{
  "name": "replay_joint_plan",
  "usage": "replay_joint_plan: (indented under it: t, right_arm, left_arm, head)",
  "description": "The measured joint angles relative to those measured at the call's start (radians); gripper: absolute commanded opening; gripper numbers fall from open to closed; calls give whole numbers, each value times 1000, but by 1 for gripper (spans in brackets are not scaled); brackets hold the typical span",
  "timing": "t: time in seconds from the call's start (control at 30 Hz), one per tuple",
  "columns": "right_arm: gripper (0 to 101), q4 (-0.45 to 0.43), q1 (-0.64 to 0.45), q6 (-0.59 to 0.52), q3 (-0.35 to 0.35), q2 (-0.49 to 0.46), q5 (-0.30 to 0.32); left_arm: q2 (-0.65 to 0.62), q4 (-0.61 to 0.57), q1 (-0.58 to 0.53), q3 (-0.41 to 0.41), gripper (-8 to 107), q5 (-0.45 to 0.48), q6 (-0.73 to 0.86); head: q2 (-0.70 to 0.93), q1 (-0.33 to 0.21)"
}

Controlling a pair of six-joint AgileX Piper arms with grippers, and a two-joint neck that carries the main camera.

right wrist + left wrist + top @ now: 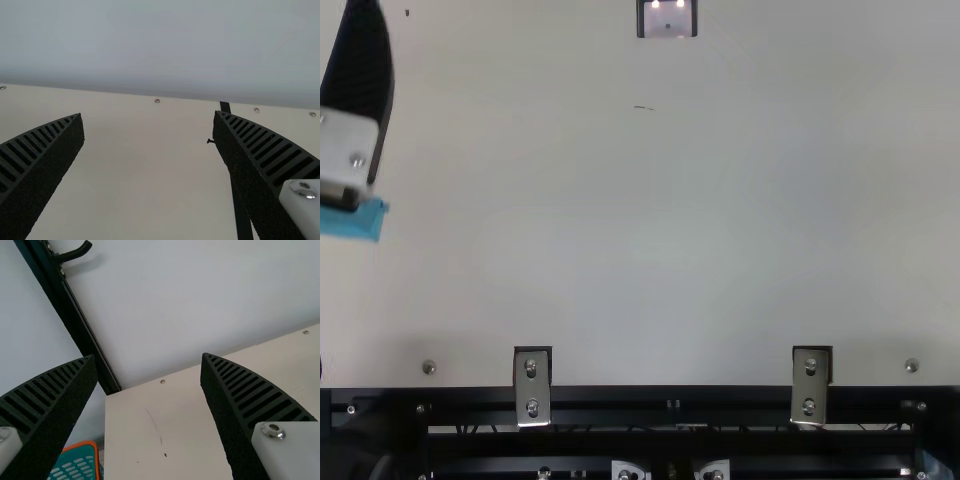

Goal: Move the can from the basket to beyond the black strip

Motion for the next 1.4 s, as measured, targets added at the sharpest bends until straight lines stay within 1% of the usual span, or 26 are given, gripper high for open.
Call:
replay_joint_plan:
  t: [0.3, 0.67, 0.83, 1.1, 1.27, 1.4]
  right_arm:
    - [101, -23, 2, 33, 112, -215, 62]
    - [101, -17, -4, 51, 246, -480, 151]
    - [101, 3, -12, 54, 301, -589, 192]
    - [101, 42, -14, 53, 378, -730, 219]
    - [101, 61, -14, 47, 424, -786, 220]
    - [101, 69, -9, 30, 457, -800, 201]
  left_arm:
    - [-205, 2, -4, 104, 90, 80, -79]
    - [-432, -51, -11, 230, 90, 170, -90]
    - [-524, -110, 7, 270, 90, 213, -56]
    - [-646, -239, 55, 315, 90, 299, 34]
    - [-721, -338, 103, 352, 90, 371, 106]
    - [-772, -420, 148, 373, 90, 445, 168]
  head:
    - [0, 5]
    - [0, 0]
    - [0, 5]
    - [0, 0]
    - [0, 0]
    - [0, 5]
